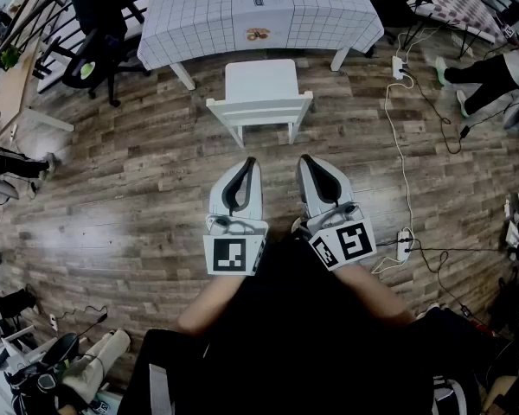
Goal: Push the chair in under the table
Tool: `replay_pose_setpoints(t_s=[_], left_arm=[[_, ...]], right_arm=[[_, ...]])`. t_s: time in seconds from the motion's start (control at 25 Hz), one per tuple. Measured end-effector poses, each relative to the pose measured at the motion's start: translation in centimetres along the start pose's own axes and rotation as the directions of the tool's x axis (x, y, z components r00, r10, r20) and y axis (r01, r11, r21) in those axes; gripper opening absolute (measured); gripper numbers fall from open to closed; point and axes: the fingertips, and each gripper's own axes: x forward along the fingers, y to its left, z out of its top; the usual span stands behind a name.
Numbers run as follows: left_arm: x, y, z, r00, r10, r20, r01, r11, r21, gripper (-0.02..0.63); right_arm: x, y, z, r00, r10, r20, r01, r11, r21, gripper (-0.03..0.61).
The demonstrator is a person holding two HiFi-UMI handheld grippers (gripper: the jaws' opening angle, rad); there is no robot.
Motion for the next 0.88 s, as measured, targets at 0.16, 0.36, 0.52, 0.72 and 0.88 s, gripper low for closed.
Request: replay_pose_setpoints(t_s=[0.16, 0.36, 0.52, 0.72, 0.88], left_arm=[[0.5, -1.1, 0.1, 1.0, 0.012, 0.011, -0.011, 1.0, -0.017, 0.008], [0.9, -1.7, 0.2, 0.998, 0.015, 0.055, -0.011, 0.996, -0.085, 0.008], [1.1, -1.9, 0.5, 0.996, 0.049, 0.073, -0.043, 0.996, -0.084, 0.008], [0.8, 0.4, 0.1, 0.984, 0.161, 0.078, -0.149, 0.979, -0.141, 0.009], [1.0, 0.9, -0.5, 0.975, 0.211, 0.071, -0.201, 0.972, -0.122, 0.008]], right_arm=[[-0.8, -0.9, 0.3, 1.0, 0.016, 0.011, -0.016, 1.0, -0.001, -0.005], [-2.0, -2.6, 0.7, 0.999, 0.018, 0.033, -0.018, 1.0, 0.013, -0.005], [-3.0, -4.5, 0.8, 0.999, 0.02, 0.034, -0.021, 0.999, 0.025, -0.003], [-4.4, -6.7, 0.4, 0.999, 0.03, 0.022, -0.03, 0.999, 0.028, -0.004], [-4.9, -8.7, 0.1, 1.0, 0.016, 0.027, -0.017, 0.999, 0.044, -0.003]])
